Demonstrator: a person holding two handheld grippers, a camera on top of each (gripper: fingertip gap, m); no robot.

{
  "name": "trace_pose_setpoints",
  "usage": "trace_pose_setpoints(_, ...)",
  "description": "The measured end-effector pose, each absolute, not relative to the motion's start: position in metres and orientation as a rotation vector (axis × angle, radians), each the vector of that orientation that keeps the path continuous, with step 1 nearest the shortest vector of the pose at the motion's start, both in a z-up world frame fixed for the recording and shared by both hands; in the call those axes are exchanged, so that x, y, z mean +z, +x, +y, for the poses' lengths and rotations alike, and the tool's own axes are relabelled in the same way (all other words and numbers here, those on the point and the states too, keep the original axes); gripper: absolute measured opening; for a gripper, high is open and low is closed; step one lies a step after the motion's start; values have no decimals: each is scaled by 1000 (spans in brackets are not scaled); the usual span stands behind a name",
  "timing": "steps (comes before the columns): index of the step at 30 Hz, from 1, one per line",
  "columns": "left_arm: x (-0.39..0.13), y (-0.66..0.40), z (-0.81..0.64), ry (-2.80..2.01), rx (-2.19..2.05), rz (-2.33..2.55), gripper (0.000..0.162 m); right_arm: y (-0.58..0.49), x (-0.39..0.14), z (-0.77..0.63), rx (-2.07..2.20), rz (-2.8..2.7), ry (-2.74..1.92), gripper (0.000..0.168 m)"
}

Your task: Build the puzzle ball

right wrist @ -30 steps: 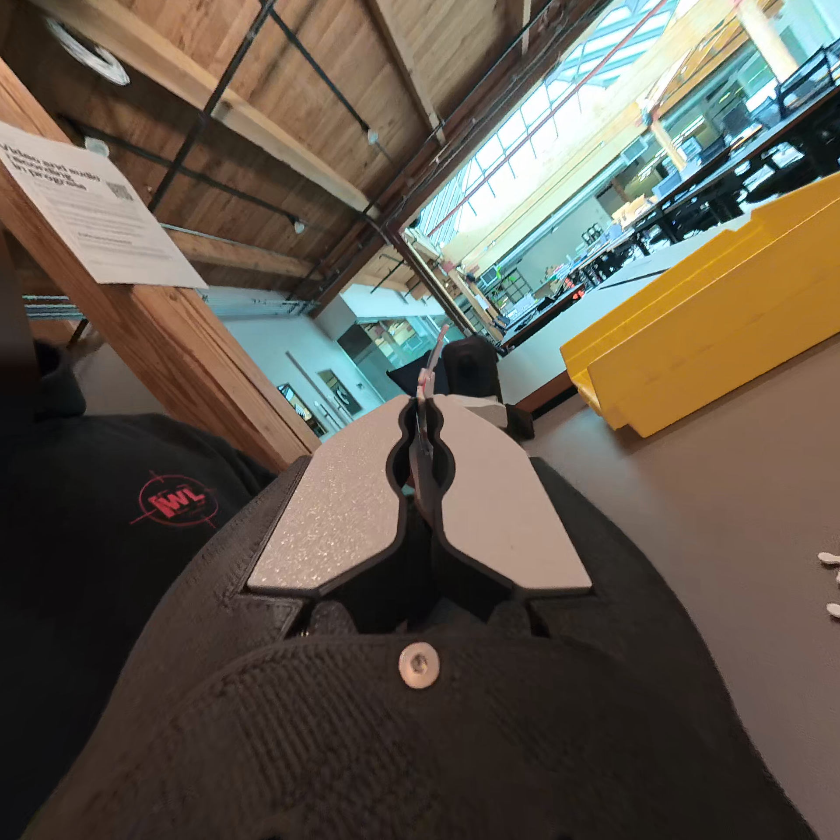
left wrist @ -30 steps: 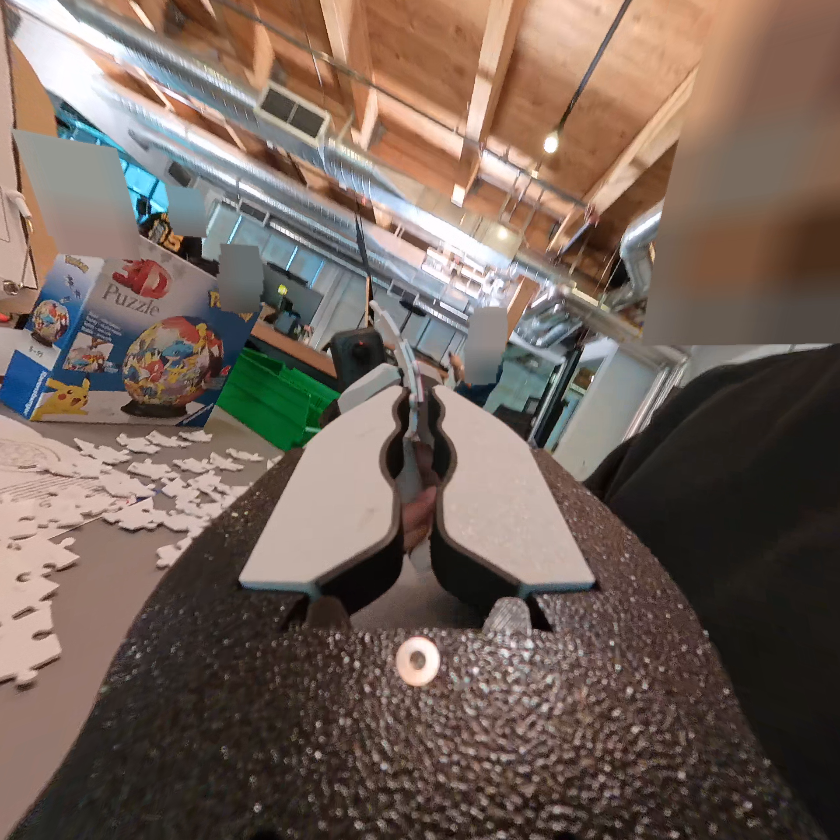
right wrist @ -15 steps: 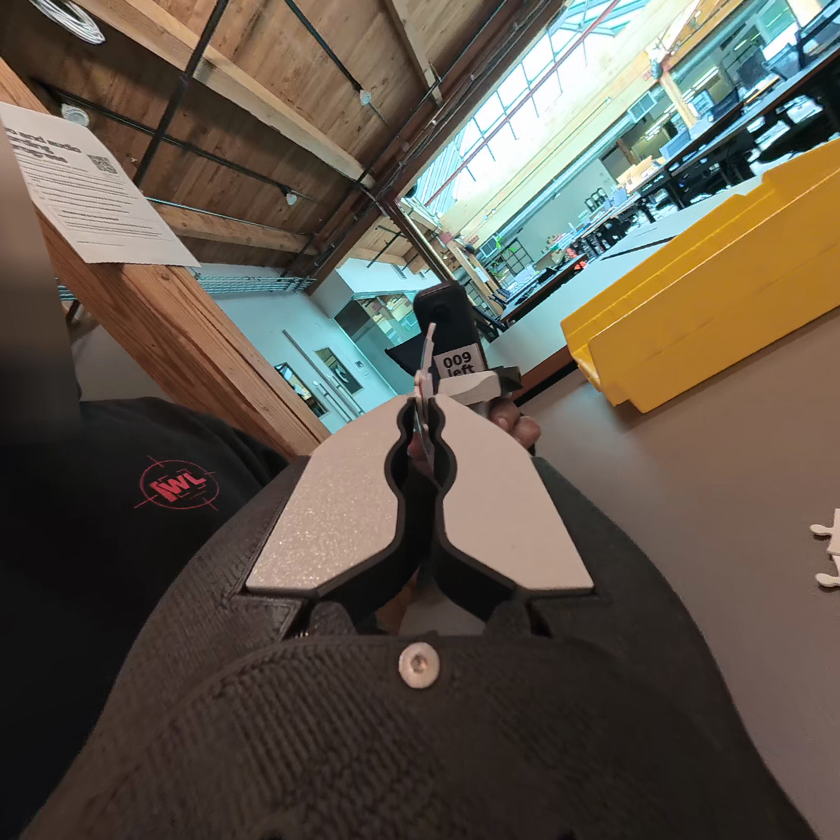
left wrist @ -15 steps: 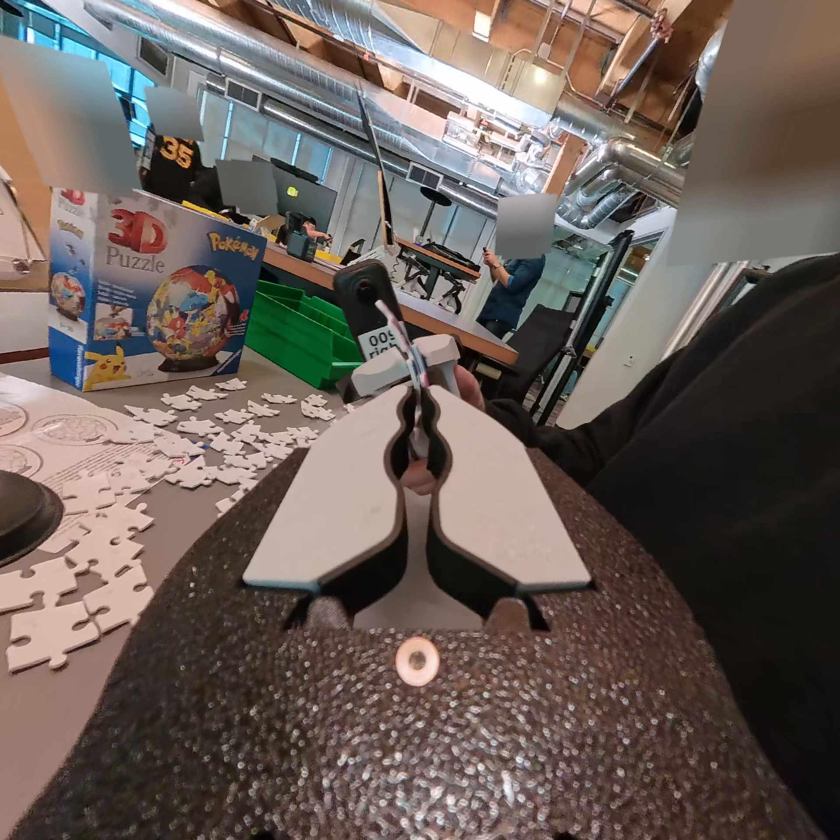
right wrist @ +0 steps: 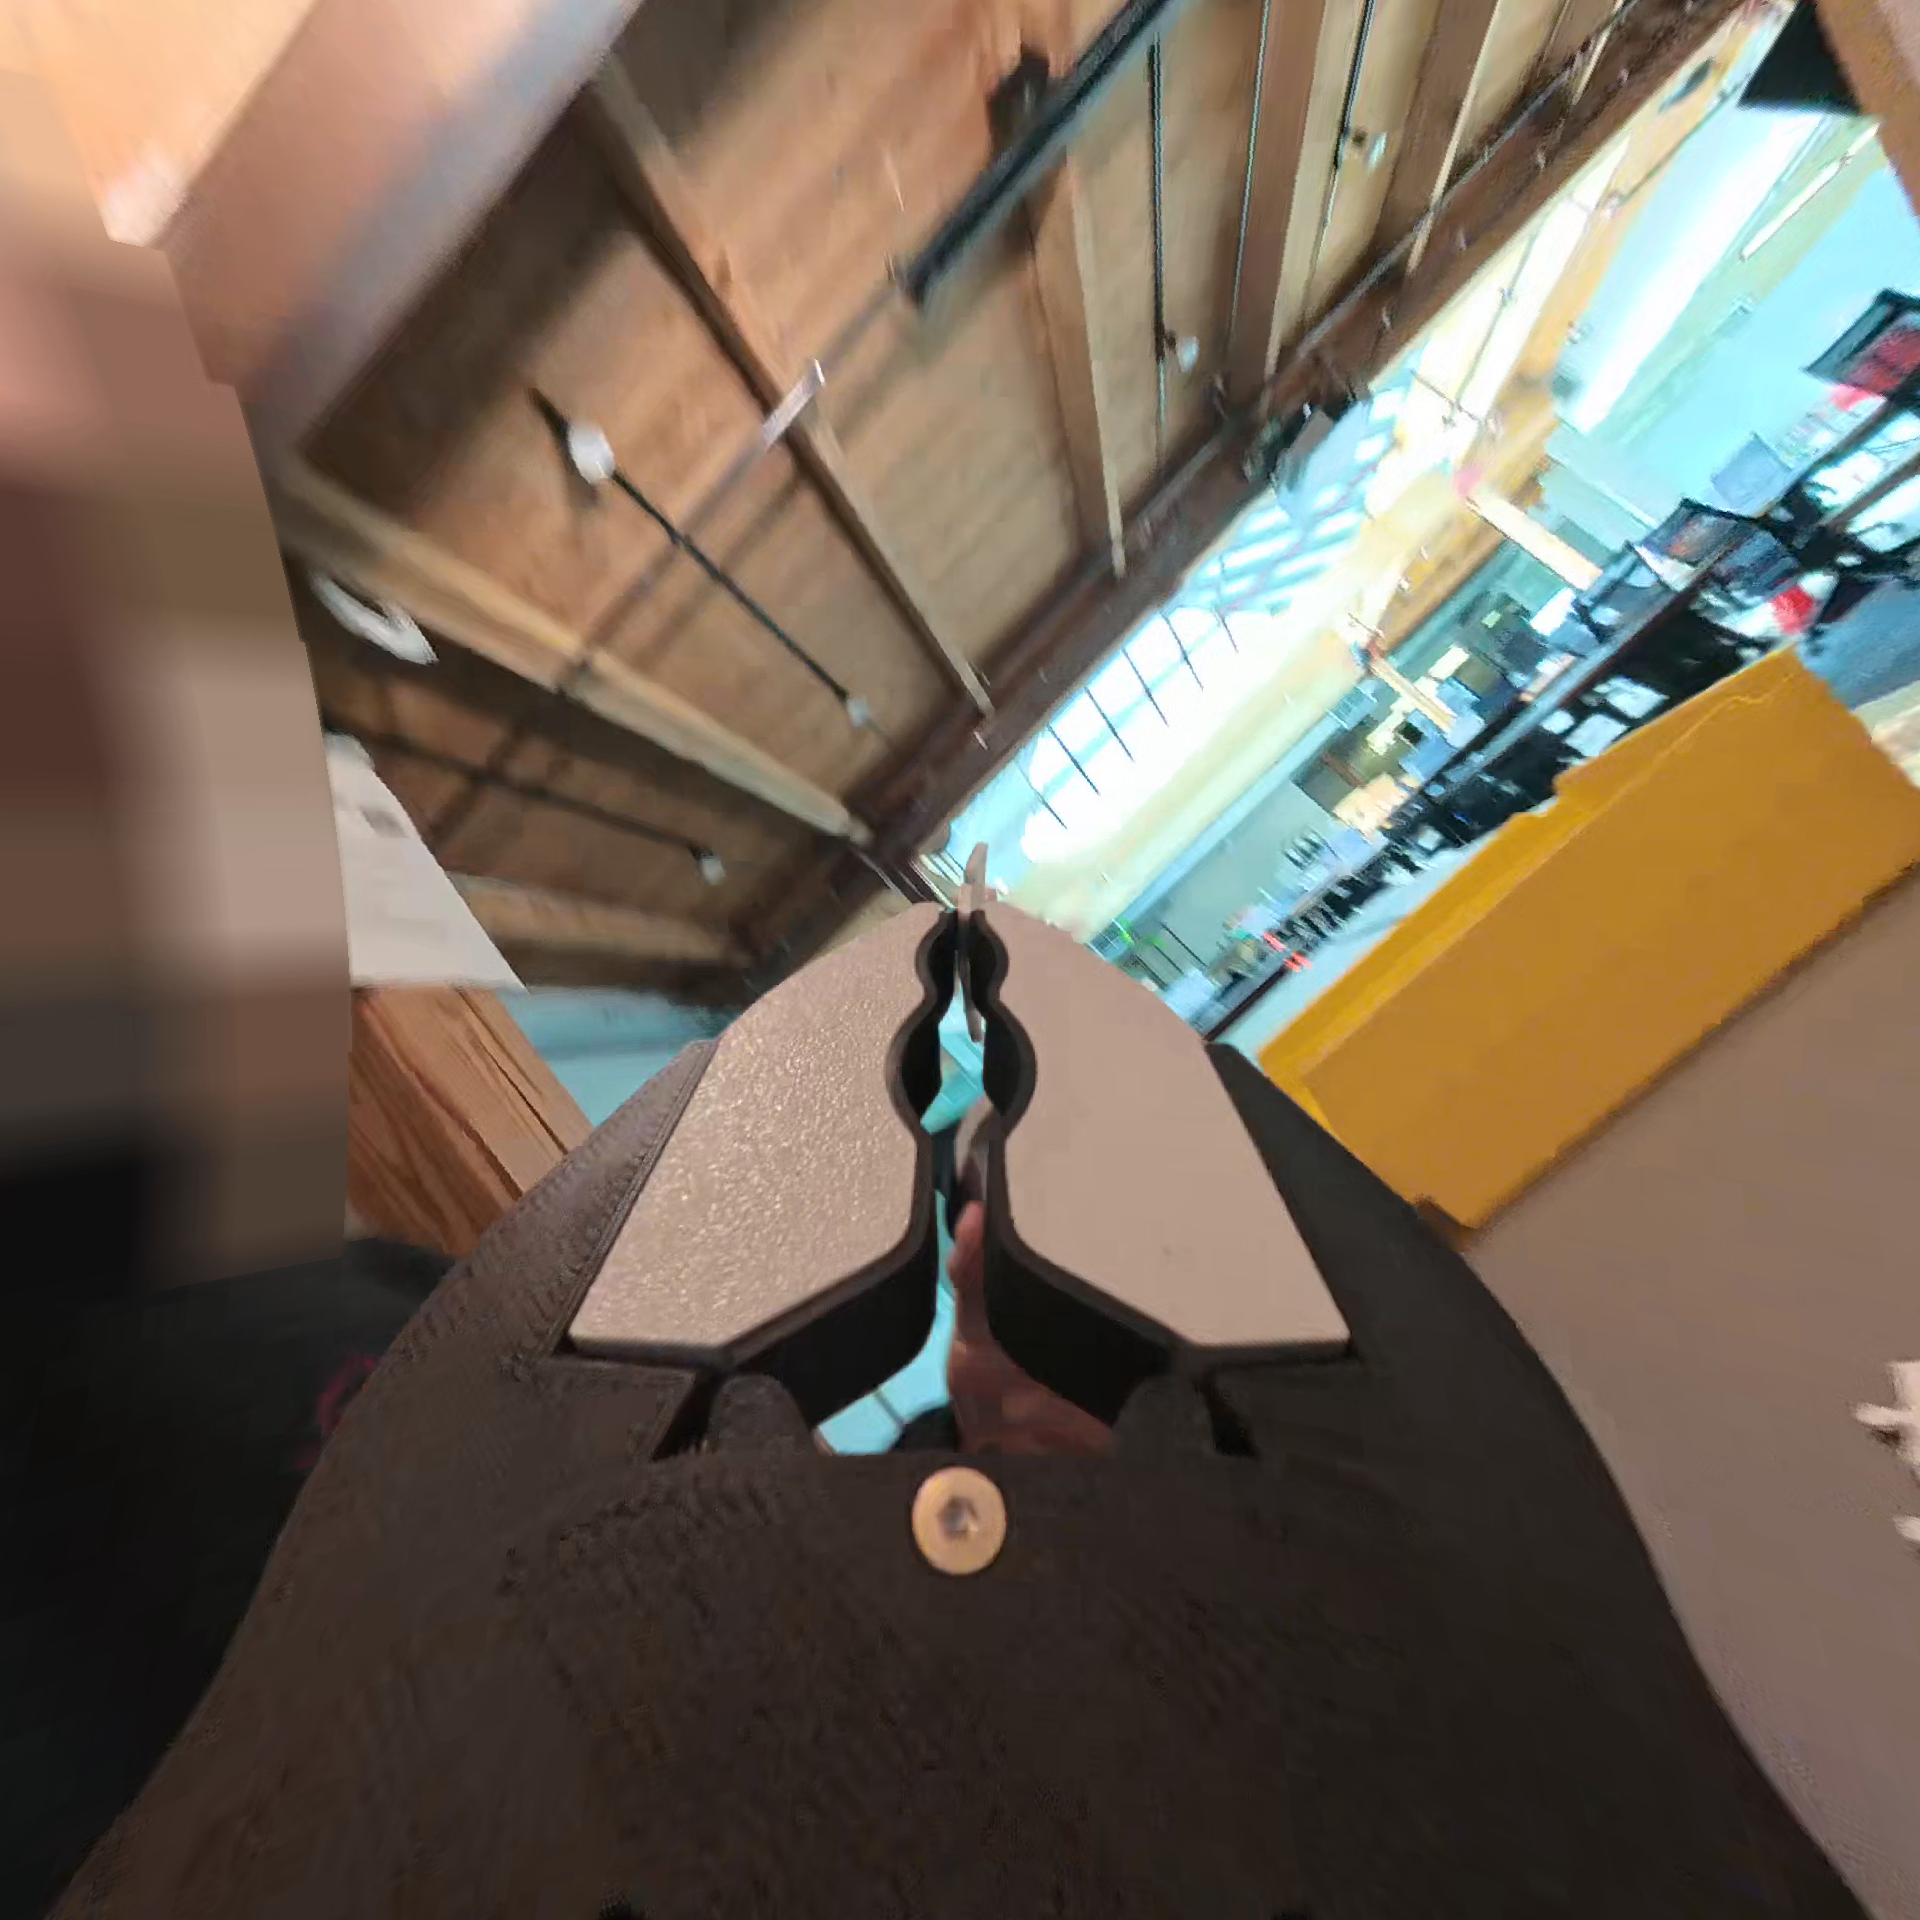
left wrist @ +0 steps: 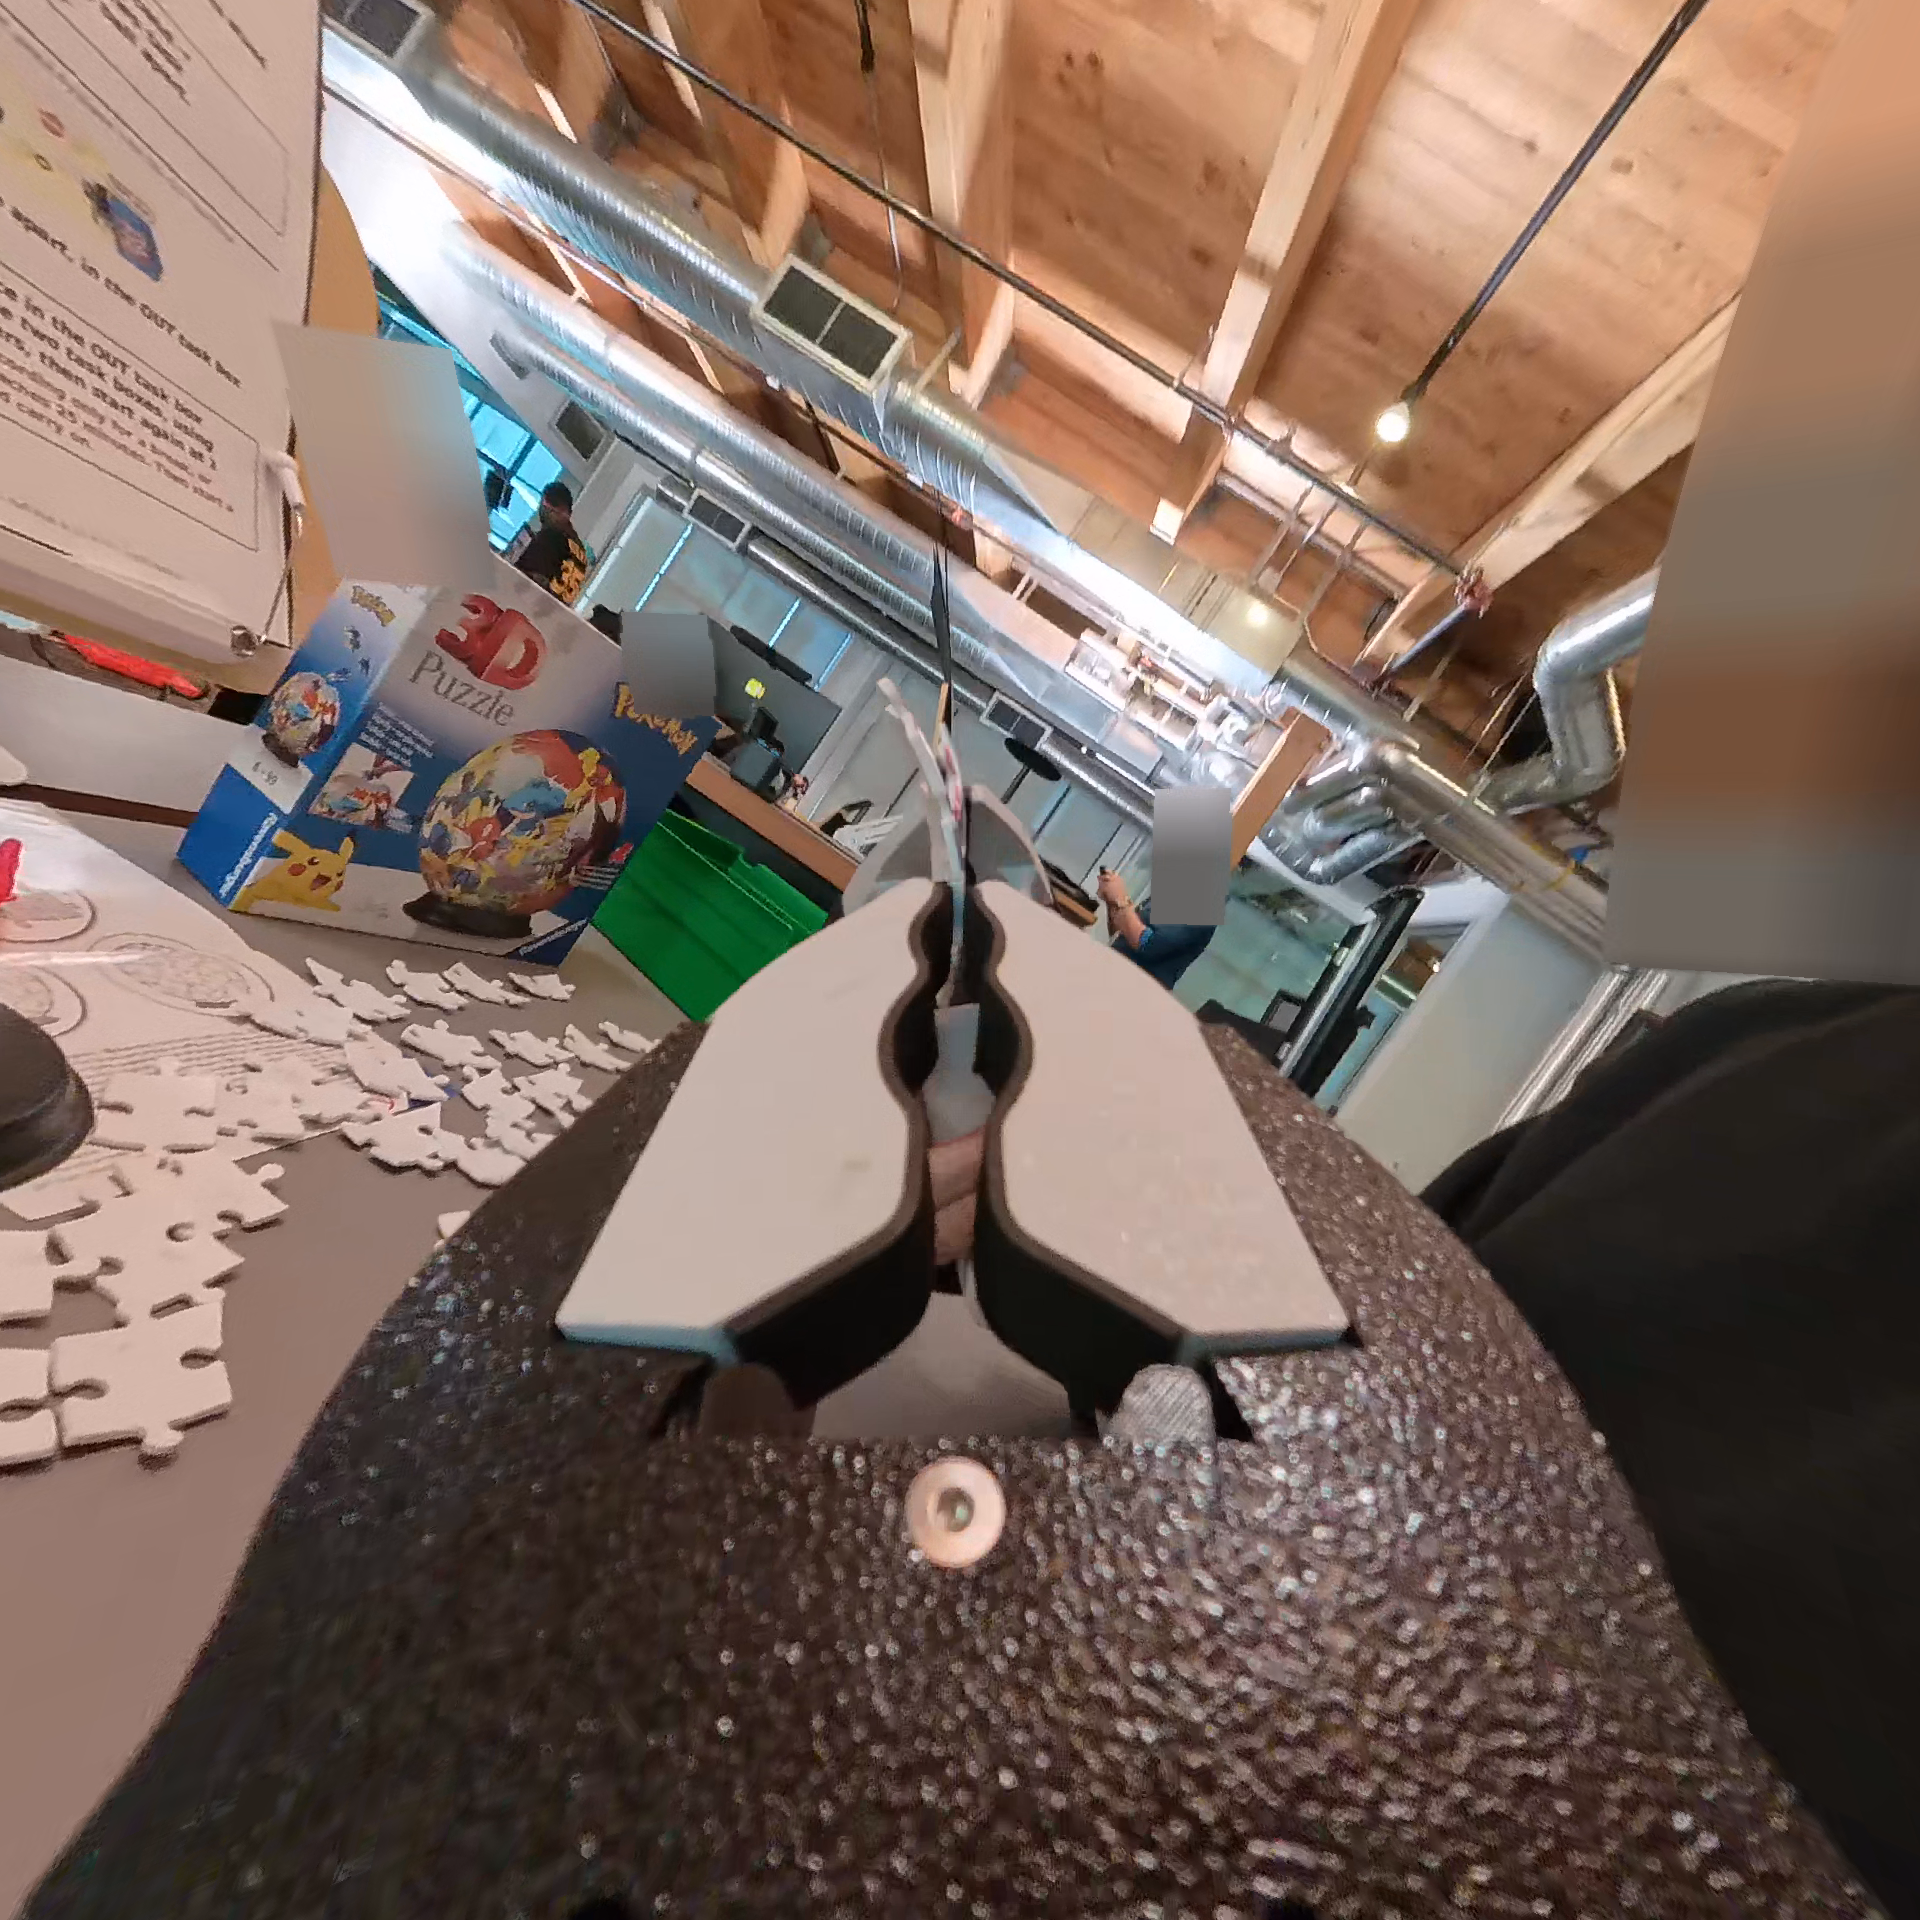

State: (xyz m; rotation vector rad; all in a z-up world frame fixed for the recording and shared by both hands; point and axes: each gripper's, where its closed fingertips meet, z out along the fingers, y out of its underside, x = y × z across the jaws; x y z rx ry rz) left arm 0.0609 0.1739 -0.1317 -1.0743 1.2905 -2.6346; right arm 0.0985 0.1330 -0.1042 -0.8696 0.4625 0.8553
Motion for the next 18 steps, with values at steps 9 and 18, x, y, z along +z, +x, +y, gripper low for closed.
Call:
trace_pose_setpoints(9,-126,61,169,-1090,-2843,1071,1,96,-115,145,960,558,-723,2)
trace_pose_setpoints(18,-123,61,166,-1091,-2942,947,1,86,-111,148,915,514,-695,2)
